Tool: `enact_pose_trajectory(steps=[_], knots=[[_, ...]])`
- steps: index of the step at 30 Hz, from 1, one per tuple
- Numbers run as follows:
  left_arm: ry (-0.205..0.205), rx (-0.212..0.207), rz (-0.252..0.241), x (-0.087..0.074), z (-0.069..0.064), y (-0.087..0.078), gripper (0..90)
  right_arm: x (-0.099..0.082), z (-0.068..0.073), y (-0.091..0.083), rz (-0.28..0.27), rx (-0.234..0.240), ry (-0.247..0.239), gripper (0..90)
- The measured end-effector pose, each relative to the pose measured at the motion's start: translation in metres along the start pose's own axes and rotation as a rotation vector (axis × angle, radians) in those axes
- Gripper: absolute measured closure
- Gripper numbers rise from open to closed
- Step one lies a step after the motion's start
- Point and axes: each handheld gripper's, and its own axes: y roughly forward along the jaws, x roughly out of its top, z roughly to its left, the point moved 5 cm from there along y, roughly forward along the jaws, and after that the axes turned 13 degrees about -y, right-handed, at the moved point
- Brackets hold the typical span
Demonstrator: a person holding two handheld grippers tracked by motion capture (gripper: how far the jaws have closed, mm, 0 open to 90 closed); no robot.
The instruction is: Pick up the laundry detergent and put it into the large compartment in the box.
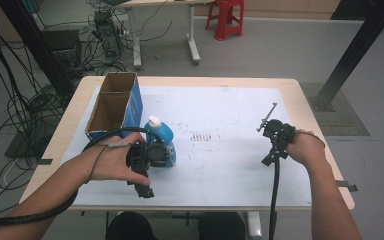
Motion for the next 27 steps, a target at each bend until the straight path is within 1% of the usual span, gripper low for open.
enact_pose_trajectory(steps=[4,10,19,22,23,25,27], knots=[[0.001,0.003,0.006,0.001,0.0,0.0,9.3,0.0,0.0,0.0,0.002,0.0,0.002,3.4],[-0.002,0.002,0.002,0.0,0.001,-0.002,9.3,0.0,0.0,0.002,0.002,0.004,0.0,3.5],[0.008,0.01,0.011,0.0,-0.005,-0.007,9.3,-0.001,0.0,0.002,-0.001,0.002,-0.001,3.4],[0.017,0.018,0.007,0.0,-0.008,-0.016,9.3,-0.001,0.0,0.002,0.001,0.001,0.001,3.4],[0.017,0.018,0.007,0.0,-0.008,-0.016,9.3,-0.001,0.0,0.002,0.001,0.001,0.001,3.4],[0.022,0.029,-0.003,-0.002,-0.011,-0.023,9.3,-0.002,0.0,0.002,-0.002,-0.001,-0.004,3.4],[0.026,0.035,-0.009,-0.002,-0.012,-0.034,9.3,-0.002,0.0,0.002,0.001,0.0,0.003,3.4]])
